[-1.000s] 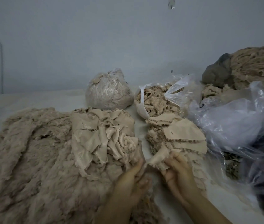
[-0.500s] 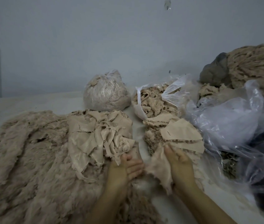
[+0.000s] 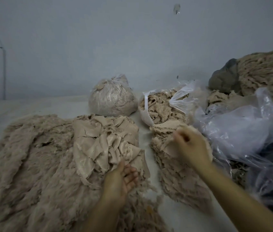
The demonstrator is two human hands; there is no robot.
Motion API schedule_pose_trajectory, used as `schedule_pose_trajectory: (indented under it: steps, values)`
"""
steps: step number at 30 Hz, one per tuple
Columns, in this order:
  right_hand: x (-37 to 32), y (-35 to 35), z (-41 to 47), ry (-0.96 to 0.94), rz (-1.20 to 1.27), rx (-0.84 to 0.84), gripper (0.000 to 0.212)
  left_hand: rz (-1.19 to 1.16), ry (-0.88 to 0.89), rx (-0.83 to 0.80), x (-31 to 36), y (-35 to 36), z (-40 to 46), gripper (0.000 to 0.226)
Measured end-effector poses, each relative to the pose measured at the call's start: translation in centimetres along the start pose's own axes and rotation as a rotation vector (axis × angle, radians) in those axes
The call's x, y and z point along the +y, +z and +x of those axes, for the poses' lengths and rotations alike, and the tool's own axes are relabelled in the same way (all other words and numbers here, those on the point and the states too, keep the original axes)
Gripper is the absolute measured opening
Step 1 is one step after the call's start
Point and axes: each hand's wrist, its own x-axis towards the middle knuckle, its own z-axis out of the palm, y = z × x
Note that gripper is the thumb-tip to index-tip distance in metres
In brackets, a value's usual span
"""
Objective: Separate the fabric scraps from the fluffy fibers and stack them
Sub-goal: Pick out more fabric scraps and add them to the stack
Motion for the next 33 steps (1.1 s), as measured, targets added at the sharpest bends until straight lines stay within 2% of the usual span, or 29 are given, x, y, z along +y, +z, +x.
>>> schedule_pose_trajectory:
  steps: [2,4,6,8,10,13,16,18,20,22,24,26,27,29,30,33]
  values:
    - [-1.1,2.5,-3.3,0.252,0.271,-0.317,0.033,-0.061,-0.060,-0.093,-0.3,0.5,-0.6,0.028]
    - [-1.8,4.6,-5.4,0.577,0.474,-0.560,0.042,-0.125,-0.133,-0.197,-0.7,0.9,-1.3,0.039]
    - [-2.2,6.3,-6.0,0.797,0.667,-0.608,0.043,-0.138,-0.224,-0.300,-1.2,0.7,-1.8,0.041]
    - [-2.5,7.4,-5.8,0.923,0.882,-0.505,0.030,-0.072,-0.309,-0.366,-1.4,0.1,-2.2,0.035]
    - [-2.2,8.3,-5.7,0.865,0.940,-0.381,0.016,0.066,-0.312,-0.327,-1.2,-0.4,-2.2,0.038]
    - [-1.4,8.6,-6.4,0.546,0.779,-0.280,0.014,0.202,-0.146,-0.201,-0.6,-0.7,-1.6,0.047]
    - [-1.0,8.4,-7.5,0.174,0.493,-0.232,0.035,0.215,-0.017,-0.180,0.0,0.0,-1.0,0.037]
    - [-1.0,8.4,-8.3,0.060,0.442,-0.200,0.044,0.149,-0.019,-0.075,0.5,0.2,-0.1,0.033]
    - [-0.7,8.1,-8.6,0.092,0.566,-0.154,0.045,0.070,0.021,0.018,1.3,-0.1,1.1,0.027]
    - [-0.2,7.5,-8.5,0.243,0.705,-0.135,0.045,0.021,0.083,0.106,1.9,-0.8,2.1,0.022]
    - [0.5,7.1,-8.3,0.386,0.763,-0.129,0.051,-0.038,0.059,0.118,1.8,-0.8,2.3,0.026]
    - [0.9,7.1,-8.2,0.422,0.730,-0.139,0.051,-0.057,-0.043,0.011,1.3,-0.6,1.8,0.045]
    - [1.0,7.2,-8.2,0.399,0.686,-0.152,0.050,0.031,-0.098,-0.089,1.1,-0.4,1.3,0.052]
    - [0.6,7.3,-8.3,0.307,0.593,-0.176,0.044,0.218,-0.149,-0.261,0.4,0.1,0.3,0.048]
    - [0.5,7.4,-8.4,0.264,0.563,-0.186,0.043,0.278,-0.139,-0.245,0.0,0.2,0.2,0.044]
    - [-0.1,7.7,-9.3,0.153,0.468,-0.309,0.048,0.305,0.007,0.132,-0.2,0.3,1.2,0.034]
